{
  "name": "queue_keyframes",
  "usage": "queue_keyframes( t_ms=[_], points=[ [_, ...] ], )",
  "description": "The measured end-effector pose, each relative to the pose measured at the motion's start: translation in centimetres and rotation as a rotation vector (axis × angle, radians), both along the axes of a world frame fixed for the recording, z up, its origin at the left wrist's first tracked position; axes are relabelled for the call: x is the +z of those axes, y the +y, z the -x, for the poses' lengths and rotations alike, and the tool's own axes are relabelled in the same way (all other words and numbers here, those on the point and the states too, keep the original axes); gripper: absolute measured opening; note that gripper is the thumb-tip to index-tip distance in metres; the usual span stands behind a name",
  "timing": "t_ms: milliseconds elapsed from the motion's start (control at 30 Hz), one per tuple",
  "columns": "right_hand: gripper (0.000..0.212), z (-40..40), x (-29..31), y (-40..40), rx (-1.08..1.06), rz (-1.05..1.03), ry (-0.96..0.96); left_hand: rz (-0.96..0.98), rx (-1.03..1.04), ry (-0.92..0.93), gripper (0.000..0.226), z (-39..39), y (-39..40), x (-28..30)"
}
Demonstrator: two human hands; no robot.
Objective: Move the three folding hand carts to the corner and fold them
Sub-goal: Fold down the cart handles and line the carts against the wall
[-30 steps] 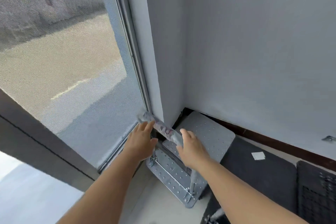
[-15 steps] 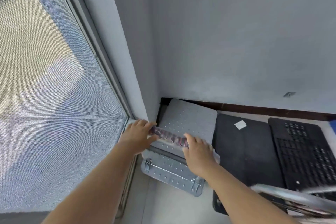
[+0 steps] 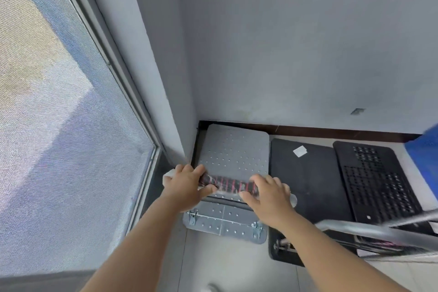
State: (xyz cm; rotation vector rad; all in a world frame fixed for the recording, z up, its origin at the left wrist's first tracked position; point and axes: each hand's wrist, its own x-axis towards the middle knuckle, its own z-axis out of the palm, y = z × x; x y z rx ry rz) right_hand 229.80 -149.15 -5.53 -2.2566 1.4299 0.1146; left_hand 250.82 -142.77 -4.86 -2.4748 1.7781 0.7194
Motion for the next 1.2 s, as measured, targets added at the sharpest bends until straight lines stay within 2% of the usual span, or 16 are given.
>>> queue_keyframes(
  t_ms=[533, 1200],
  points=[
    [0.045, 3.3, 0.1, -3.4, 0.078, -0.019, -0.033, -0.048, 0.106, 0.001, 0.053, 3.9, -1.4, 0.0],
    [0.046, -4.1, -1.2, -11.1, 0.059, 0.072, -0.036, 0.041, 0.159, -0.008, 0.045, -2.6, -9.2, -0.5]
  ],
)
